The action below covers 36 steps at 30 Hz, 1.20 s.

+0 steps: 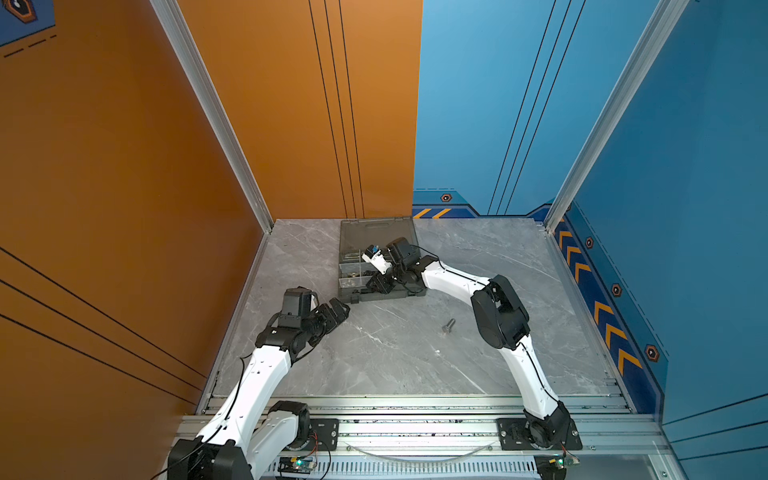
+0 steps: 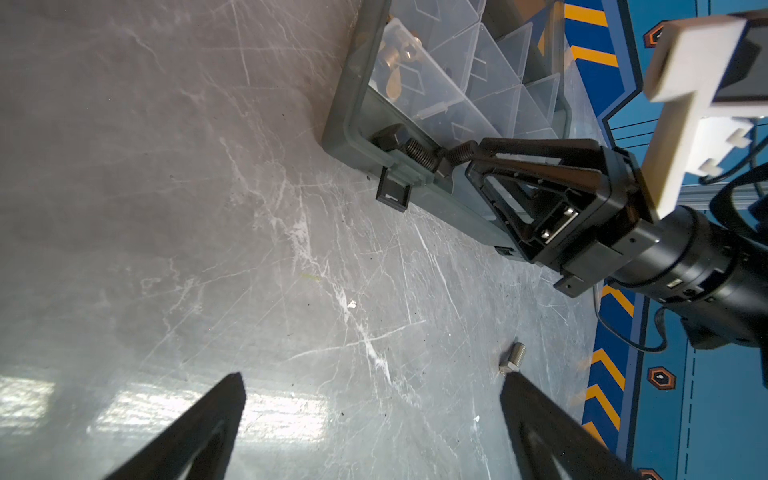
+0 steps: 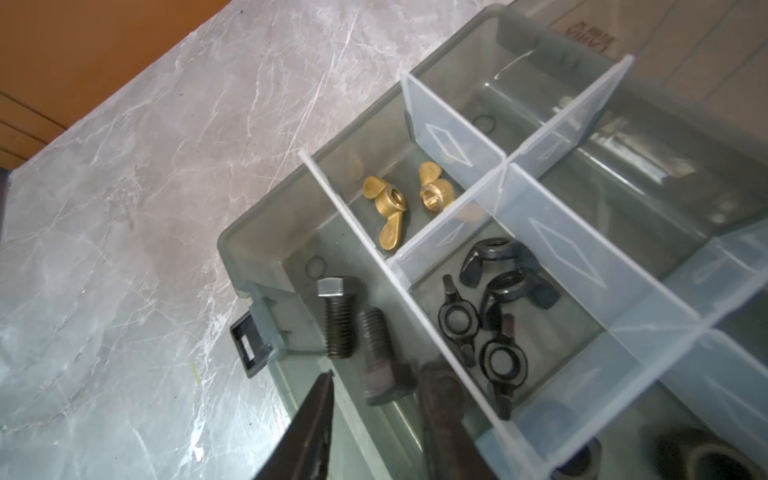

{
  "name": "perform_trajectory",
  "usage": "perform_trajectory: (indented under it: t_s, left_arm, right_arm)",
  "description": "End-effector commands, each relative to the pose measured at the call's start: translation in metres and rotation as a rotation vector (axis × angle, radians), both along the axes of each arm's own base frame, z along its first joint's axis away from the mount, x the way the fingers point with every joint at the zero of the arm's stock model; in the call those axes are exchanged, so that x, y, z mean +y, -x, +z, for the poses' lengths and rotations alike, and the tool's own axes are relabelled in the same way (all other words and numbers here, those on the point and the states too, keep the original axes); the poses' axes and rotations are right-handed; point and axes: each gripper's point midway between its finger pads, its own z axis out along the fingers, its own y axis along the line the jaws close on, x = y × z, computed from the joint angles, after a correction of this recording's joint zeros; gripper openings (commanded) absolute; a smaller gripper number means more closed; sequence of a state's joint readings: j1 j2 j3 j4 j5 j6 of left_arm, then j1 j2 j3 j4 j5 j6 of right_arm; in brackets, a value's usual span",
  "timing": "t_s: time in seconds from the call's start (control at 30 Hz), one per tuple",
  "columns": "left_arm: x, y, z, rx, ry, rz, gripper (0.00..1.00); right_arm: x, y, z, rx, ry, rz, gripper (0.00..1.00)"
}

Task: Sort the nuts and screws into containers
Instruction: 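Open the right gripper to drop the black bolt into the bolt compartment, then move the right gripper back over the silver hex bolt on the table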

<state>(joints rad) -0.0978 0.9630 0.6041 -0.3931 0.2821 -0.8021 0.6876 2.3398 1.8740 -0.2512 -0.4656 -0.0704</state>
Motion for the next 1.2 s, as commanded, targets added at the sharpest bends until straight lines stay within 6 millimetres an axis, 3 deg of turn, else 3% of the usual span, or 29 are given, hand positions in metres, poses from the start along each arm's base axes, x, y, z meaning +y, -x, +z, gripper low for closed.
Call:
perform_trajectory:
  t_s: [0.0,0.37,0.47,0.5,0.53,0.63,0.9,1.17]
  left_arm:
    - [0.000,0.004,0.000,0.017,0.003,-0.012,0.98]
    - [-0.001,0.003,0.001,0.016,0.007,-0.014,0.98]
    - [-0.001,0.003,0.001,0.016,0.008,-0.013,0.98]
    - [-0.001,0.002,0.002,0.014,0.008,-0.013,0.98]
    - [-0.001,0.002,0.003,0.010,0.008,-0.014,0.98]
    - [-0.002,0.001,0.004,0.006,0.010,-0.017,0.98]
    - [-0.003,0.000,0.001,0.007,0.011,-0.024,0.98]
    - [-0.006,-0.004,0.000,0.009,0.015,-0.031,0.98]
  right_arm:
    - [0.000,-0.005,0.019,-0.039,0.008,-0.026,0.42]
    - [-0.027,0.007,0.066,-0.073,0.055,-0.046,0.48]
    - [-0.044,0.014,0.077,-0.082,0.084,-0.086,0.52]
    - [-0.052,0.016,0.069,-0.074,0.112,-0.109,0.53]
    - [-0.061,0.019,0.082,-0.094,0.111,-0.132,0.55]
    - [-0.081,0.030,0.085,-0.083,0.144,-0.168,0.57]
    - [-0.153,0.065,0.070,-0.015,0.293,-0.307,0.61]
    - [-0.222,0.106,0.027,0.082,0.452,-0.435,0.62]
